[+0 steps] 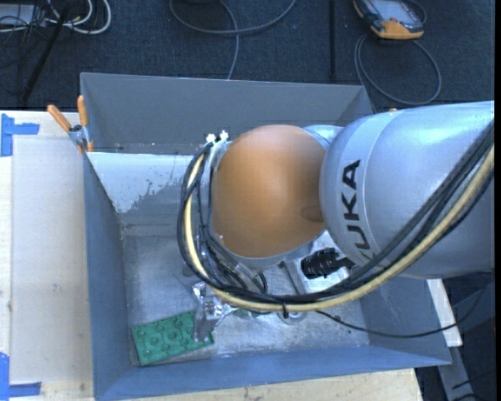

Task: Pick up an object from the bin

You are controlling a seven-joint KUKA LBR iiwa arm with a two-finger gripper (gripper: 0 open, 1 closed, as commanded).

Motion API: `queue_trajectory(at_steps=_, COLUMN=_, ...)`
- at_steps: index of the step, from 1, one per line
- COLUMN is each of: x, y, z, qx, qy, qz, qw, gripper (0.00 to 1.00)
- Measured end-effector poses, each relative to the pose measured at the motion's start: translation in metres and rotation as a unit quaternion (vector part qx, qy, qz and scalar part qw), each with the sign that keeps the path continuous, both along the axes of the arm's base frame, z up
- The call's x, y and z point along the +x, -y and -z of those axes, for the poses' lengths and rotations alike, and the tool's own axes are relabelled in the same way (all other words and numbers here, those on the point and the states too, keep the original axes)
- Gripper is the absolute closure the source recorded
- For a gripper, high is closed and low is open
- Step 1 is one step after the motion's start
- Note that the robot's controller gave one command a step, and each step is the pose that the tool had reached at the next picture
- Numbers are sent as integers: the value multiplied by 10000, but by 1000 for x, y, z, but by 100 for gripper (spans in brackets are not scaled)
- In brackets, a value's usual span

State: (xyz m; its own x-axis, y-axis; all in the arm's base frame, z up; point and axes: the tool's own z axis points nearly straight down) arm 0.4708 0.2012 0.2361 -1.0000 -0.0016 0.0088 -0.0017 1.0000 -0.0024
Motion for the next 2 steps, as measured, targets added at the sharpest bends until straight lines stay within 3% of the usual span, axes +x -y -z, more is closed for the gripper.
queue_trajectory(at_steps=1, x=4, y=-21, z=136, qx=13, qy=3, qz=-1767, qw=9843, gripper=0)
queue_trajectory(at_steps=2, x=19, y=-31, z=163, qx=16, qy=30, qz=-1149, qw=9934, gripper=0)
